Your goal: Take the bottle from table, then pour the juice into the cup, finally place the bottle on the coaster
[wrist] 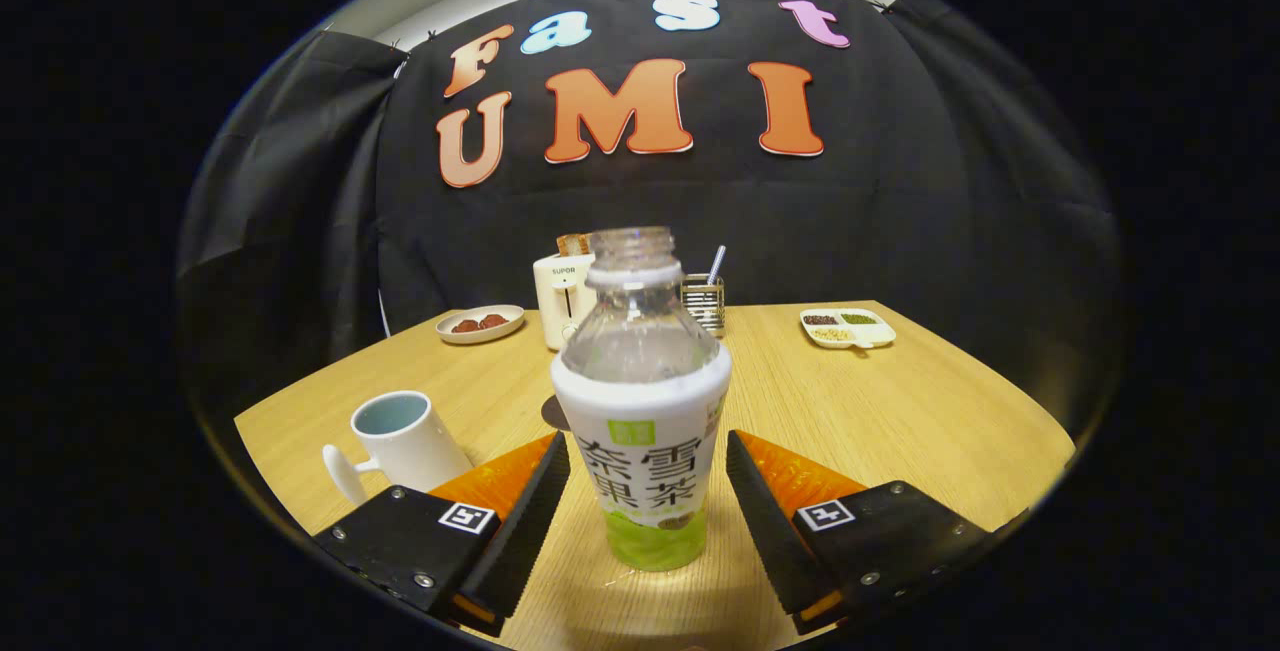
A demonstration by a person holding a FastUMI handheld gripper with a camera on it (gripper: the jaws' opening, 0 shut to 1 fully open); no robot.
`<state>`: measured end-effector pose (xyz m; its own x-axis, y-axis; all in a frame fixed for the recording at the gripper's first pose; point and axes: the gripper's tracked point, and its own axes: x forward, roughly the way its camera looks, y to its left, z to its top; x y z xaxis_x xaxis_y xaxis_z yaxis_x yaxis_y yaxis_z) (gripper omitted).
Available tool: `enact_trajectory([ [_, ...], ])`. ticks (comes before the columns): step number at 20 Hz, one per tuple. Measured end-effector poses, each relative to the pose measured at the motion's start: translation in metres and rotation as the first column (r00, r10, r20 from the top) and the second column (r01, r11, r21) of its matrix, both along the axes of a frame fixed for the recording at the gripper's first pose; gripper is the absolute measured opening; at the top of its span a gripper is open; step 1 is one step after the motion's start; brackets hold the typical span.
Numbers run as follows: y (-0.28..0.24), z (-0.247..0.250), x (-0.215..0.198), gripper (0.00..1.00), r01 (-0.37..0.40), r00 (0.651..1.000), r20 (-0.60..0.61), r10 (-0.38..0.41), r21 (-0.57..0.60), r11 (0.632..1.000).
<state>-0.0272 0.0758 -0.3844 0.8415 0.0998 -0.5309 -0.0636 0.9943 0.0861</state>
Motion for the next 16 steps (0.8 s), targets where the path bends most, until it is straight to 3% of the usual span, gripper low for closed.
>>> enact_trajectory([
  [3, -0.004, -0.014, -0.004, 0.86, 0.022, 0.999, -0.031, -0.023, -0.004, 1.0],
  [6, -0.003, -0.017, -0.006, 0.66, 0.032, 0.999, -0.036, -0.033, -0.007, 0.999],
  [13, 0.002, 0.001, 0.001, 0.58, 0.02, 1.0, 0.014, -0.019, -0.063, 0.998],
  [16, 0.008, 0.016, 0.009, 0.58, -0.008, 0.998, 0.06, 0.016, -0.146, 0.989],
])
